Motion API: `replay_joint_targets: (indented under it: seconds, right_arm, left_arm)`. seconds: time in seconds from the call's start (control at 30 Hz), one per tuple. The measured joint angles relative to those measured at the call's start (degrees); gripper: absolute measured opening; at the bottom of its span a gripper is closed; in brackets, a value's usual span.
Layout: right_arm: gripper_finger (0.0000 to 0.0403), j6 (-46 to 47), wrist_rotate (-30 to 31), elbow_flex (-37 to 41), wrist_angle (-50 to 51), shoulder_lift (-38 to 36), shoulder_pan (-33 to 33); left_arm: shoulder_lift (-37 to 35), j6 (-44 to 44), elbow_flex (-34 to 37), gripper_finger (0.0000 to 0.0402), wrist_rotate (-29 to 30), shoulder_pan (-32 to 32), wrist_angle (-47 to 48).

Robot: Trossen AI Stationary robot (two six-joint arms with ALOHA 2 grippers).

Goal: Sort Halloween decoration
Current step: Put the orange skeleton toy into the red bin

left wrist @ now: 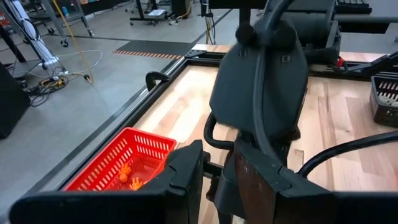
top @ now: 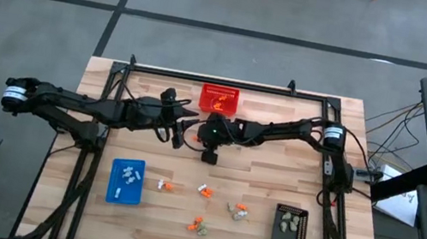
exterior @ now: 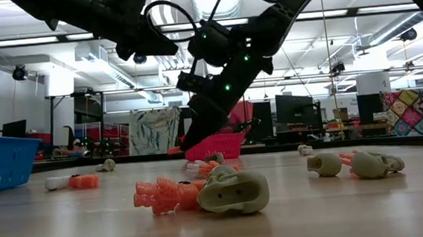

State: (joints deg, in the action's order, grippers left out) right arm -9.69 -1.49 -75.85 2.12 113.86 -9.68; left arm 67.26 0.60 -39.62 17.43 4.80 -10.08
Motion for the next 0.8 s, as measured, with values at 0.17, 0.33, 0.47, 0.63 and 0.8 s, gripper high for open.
replay_joint_targets:
  seconds: [0.17, 0.33, 0.47, 0.63, 0.8]
  right_arm:
    - [0.0033, -2.22, 0.05, -2.26, 4.17, -3.06, -2.05]
    - [0.0033, -3.79, 0.13, -6.05, 10.56, -5.16, -5.47]
    - [0.0033, -3.93, 0.01, -11.61, 19.24, -5.13, -8.49]
    - [0.0033, -5.48, -0.02, -17.33, 25.95, -4.18, -11.66]
    - [0.0033, -7.05, -0.12, -20.88, 28.49, -2.13, -14.12]
  left_arm:
    - [-1.47, -0.02, 0.00, 0.0075, -0.02, 0.00, -0.16]
    - [-3.83, -0.07, 0.00, 0.0075, -0.02, 0.00, 0.02]
    - [-4.93, -0.44, 0.00, 0.0075, -0.01, -0.02, 0.43]
    - [-5.03, -0.46, 0.00, 0.0075, 0.00, -0.04, 0.49]
    - [-4.96, -0.50, 0.00, 0.0075, 0.00, -0.11, 0.51]
